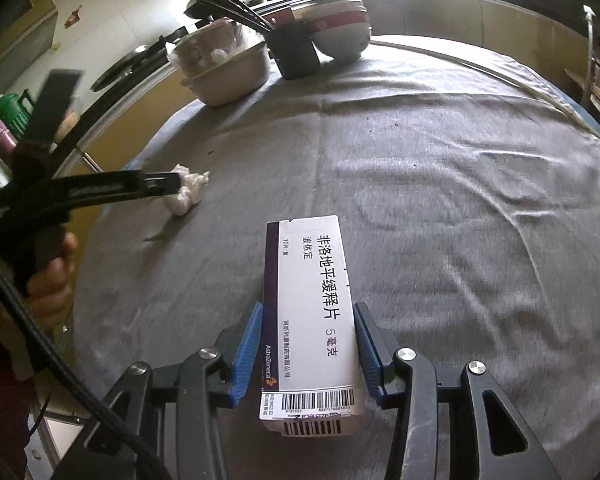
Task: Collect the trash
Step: 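Grasp the white tissue ball with the left tool while the right tool holds the box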
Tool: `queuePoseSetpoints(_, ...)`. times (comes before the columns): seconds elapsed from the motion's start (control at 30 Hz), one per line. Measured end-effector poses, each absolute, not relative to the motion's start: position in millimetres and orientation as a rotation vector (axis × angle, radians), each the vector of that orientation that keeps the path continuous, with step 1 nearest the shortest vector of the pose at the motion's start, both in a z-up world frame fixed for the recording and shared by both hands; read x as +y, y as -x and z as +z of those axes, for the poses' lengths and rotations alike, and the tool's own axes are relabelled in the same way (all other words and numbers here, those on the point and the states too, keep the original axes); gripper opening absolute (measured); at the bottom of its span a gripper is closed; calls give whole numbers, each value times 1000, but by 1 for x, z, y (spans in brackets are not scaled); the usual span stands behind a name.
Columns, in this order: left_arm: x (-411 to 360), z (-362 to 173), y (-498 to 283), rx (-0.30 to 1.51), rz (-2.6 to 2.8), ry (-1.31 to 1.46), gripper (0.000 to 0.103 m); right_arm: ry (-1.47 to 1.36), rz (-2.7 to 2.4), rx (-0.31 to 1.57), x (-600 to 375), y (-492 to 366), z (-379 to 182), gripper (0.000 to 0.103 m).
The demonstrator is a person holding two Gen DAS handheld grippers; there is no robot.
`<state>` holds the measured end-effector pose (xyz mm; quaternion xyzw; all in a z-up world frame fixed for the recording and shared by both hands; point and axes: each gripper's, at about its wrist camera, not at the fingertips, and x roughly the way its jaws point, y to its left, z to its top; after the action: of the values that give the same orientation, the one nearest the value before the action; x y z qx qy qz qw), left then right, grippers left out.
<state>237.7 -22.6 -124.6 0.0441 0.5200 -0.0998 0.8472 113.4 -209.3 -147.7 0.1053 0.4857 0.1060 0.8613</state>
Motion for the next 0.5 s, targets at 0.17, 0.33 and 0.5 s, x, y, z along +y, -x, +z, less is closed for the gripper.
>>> queuePoseSetpoints(0.17,-16,-137,-240,1123,-221,-14,30,-235,217,994,-210,-104,-143,48)
queuePoseSetpoints(0.33,-12,-125,-224,1076,-249,4,27,-256,217,967,-211,-96,-135,48)
queuePoseSetpoints(0.5,-25,-103,-192,1010,-253,-70,27,-255,204,920,-212,-81,-122,48)
